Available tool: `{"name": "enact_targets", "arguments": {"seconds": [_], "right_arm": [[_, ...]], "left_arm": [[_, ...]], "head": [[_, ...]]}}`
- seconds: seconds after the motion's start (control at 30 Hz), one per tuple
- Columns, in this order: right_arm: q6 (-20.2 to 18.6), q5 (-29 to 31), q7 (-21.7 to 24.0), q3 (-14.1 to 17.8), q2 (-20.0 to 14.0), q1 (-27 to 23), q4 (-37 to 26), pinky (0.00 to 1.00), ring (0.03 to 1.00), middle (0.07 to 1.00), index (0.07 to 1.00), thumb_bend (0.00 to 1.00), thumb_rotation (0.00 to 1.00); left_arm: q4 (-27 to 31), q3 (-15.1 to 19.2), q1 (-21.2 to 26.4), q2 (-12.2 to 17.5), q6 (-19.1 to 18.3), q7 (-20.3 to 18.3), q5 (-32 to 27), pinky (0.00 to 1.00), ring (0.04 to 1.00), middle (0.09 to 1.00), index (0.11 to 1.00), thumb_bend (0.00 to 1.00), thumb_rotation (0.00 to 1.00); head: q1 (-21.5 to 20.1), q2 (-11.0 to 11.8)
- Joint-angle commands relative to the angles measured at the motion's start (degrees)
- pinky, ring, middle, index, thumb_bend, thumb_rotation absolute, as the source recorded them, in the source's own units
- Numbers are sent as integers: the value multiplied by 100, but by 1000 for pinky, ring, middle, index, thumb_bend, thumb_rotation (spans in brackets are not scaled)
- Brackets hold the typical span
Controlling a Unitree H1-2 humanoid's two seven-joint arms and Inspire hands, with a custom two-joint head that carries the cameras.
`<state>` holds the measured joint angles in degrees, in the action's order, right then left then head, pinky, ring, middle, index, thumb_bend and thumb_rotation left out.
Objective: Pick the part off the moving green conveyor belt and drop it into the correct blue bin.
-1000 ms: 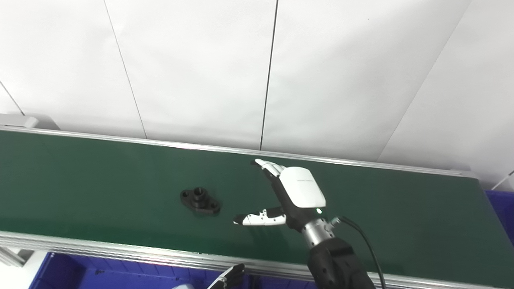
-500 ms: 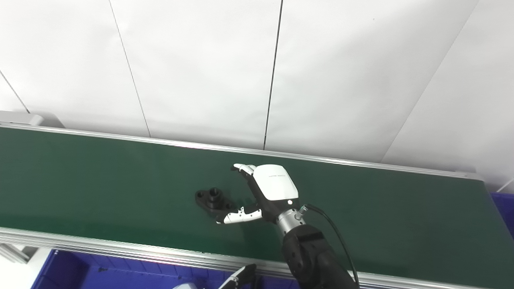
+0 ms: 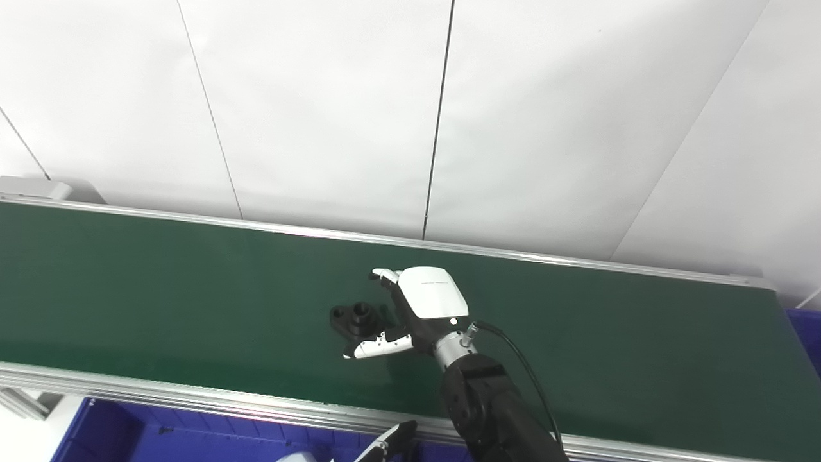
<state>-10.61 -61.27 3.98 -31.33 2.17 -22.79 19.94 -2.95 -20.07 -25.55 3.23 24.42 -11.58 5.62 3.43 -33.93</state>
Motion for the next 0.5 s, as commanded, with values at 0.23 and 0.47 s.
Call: {"name": "enact_targets", "arguments": {"seconds": [0.23, 0.47], "right_arm": [[159, 231, -753, -104, 18, -246, 620, 196, 267, 386, 722, 796, 590], [88, 146, -1226, -426, -44, -240, 950, 141, 201, 294, 547, 601, 508]], "left_arm": [[266, -41, -86, -30, 25, 61, 88, 849, 927, 941, 921, 830, 684], [329, -45, -118, -17, -12, 56, 150, 867, 936, 945, 927, 817, 683]], "head": [[74, -63], [78, -114]]}}
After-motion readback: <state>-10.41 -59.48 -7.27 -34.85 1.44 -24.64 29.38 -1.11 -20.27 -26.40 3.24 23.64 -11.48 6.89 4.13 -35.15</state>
